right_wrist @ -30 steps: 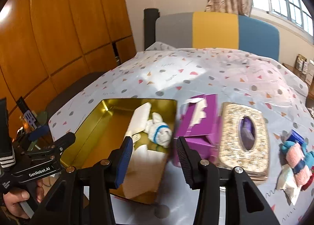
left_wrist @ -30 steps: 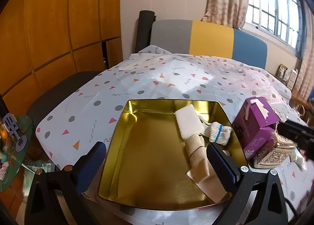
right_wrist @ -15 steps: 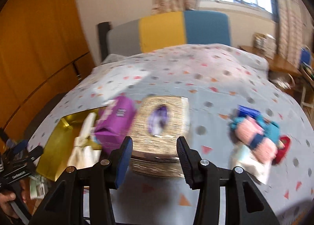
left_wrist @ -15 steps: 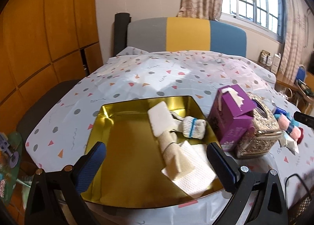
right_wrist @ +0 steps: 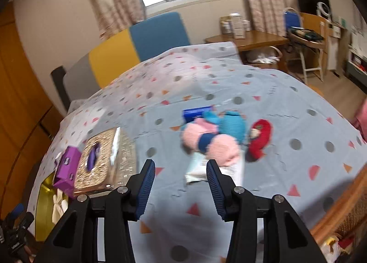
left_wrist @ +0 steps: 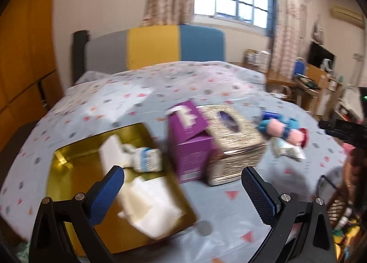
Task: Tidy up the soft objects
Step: 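Move both tools back toward the pink towel and plush items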
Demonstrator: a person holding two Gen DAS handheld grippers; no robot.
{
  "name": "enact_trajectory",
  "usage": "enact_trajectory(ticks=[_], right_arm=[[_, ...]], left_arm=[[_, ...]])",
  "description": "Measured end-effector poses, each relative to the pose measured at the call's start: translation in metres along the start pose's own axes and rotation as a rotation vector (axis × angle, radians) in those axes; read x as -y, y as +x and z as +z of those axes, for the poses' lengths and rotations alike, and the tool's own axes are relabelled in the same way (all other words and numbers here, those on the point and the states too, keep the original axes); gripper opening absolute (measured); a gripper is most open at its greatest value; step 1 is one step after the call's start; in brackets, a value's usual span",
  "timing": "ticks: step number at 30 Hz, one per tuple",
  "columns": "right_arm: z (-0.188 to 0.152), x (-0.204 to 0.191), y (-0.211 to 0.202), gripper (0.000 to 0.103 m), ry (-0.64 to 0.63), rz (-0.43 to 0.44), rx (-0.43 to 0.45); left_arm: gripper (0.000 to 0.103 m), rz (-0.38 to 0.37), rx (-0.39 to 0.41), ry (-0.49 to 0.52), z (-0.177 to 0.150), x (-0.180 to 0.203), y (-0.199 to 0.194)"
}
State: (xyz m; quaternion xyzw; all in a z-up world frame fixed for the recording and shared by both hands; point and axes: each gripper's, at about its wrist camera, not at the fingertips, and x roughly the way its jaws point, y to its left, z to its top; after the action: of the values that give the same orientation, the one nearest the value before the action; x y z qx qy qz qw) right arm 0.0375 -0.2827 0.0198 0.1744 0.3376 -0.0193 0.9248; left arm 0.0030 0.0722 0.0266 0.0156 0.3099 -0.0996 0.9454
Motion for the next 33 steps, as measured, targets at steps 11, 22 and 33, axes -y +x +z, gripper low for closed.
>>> enact_trajectory(ticks=[11, 22, 33], right_arm=[[0.002, 0.057, -0.024, 0.047, 0.119, -0.093, 0.050], [0.034, 0.080, 0.024, 0.056, 0.195, 0.072, -0.122], [0.047, 0.097, 0.152, 0.064, 0.426, 0.135, -0.349]], left_arm=[[0.102, -0.269, -0.047, 0.178, 0.046, 0.102, 0.025], [0.102, -0.336, -0.141, 0.224, 0.041, 0.146, 0.051], [0.102, -0.325, -0.149, 0.201, 0.046, 0.133, 0.059]])
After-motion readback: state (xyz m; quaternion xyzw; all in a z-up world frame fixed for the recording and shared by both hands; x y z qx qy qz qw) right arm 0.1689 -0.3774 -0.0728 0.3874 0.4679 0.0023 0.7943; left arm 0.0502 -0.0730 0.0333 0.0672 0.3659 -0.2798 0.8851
